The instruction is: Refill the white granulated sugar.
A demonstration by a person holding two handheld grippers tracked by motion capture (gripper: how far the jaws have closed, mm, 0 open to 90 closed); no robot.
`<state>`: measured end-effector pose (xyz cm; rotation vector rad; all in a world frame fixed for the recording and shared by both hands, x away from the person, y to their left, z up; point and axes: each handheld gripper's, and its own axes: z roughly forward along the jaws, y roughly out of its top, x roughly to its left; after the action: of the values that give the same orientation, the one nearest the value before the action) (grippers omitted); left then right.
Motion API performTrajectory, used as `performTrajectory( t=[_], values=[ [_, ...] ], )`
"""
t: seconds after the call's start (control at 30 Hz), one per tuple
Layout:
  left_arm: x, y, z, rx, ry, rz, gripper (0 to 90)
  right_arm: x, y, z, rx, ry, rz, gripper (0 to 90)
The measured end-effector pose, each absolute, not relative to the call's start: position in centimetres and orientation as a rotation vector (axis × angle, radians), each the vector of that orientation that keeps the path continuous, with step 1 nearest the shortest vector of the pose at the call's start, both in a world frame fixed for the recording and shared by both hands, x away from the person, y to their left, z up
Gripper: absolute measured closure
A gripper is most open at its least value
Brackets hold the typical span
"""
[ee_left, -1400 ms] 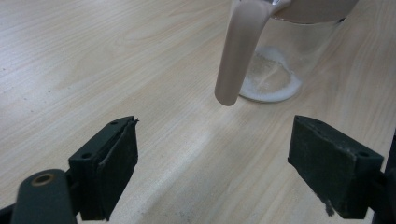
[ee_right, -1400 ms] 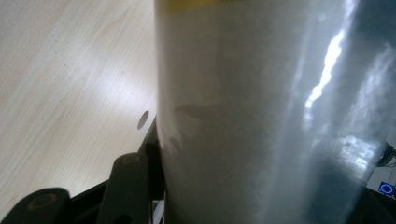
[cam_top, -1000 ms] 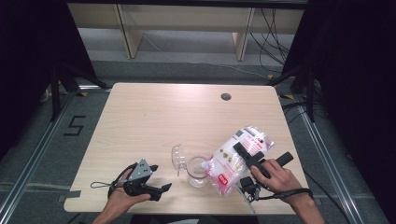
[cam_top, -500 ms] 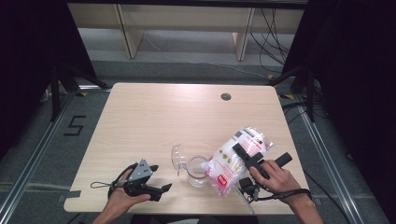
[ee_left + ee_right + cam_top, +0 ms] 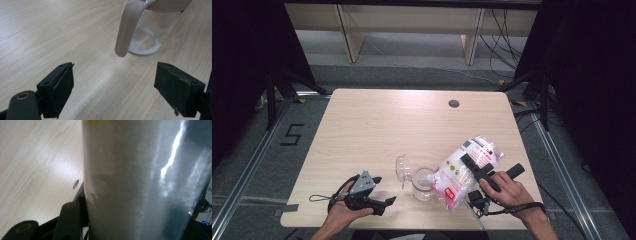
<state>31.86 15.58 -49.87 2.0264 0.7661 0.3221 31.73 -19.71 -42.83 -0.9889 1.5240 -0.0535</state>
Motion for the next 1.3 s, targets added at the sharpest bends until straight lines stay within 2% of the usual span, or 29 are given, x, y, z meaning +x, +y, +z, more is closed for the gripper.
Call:
performTrajectory(
  t=[0.03, 0.07, 0.4, 0.47, 0.57, 0.83, 0.9, 0.93, 0.97, 1.03, 1.3],
  values=[
    [31.8, 15.6, -49.9, 2.025, 0.768, 0.322, 15.3, 31.1, -21.0, -43.9, -0.723, 1.609, 0.001, 54.2],
    [31.8, 15.6, -49.9, 2.025, 0.767, 0.322, 15.3, 31.7, -19.7, -42.8, -0.994, 1.520, -0.055, 54.2],
    [31.9, 15.7, -49.9, 2.035, 0.763, 0.326, 15.5, 31.7, -20.0, -43.0, -0.945, 1.533, -0.034, 54.5],
    [31.8, 15.6, -49.9, 2.033, 0.765, 0.327, 15.5, 31.8, -19.5, -42.6, -1.042, 1.508, -0.066, 54.6],
    [31.8, 15.6, -49.9, 2.034, 0.764, 0.327, 15.5, 31.6, -20.1, -43.0, -0.921, 1.547, -0.032, 54.7],
    [31.8, 15.6, -49.9, 2.026, 0.767, 0.325, 15.5, 31.7, -19.7, -42.8, -0.988, 1.525, -0.043, 54.8],
    [31.8, 15.6, -49.9, 2.026, 0.767, 0.325, 15.5, 31.5, -20.2, -43.2, -0.900, 1.556, -0.023, 54.9],
    [31.8, 15.6, -49.9, 2.025, 0.768, 0.325, 15.5, 31.7, -19.8, -42.8, -0.986, 1.526, -0.043, 54.9],
    [31.8, 15.6, -49.9, 2.025, 0.768, 0.325, 15.5, 31.4, -20.4, -43.4, -0.836, 1.579, -0.006, 54.9],
    [31.8, 15.6, -49.9, 2.026, 0.768, 0.325, 15.5, 31.3, -20.5, -43.5, -0.828, 1.575, -0.001, 54.9],
    [31.8, 15.7, -49.8, 2.035, 0.766, 0.329, 15.5, 31.7, -19.8, -42.8, -0.978, 1.529, -0.037, 55.0]
  ],
)
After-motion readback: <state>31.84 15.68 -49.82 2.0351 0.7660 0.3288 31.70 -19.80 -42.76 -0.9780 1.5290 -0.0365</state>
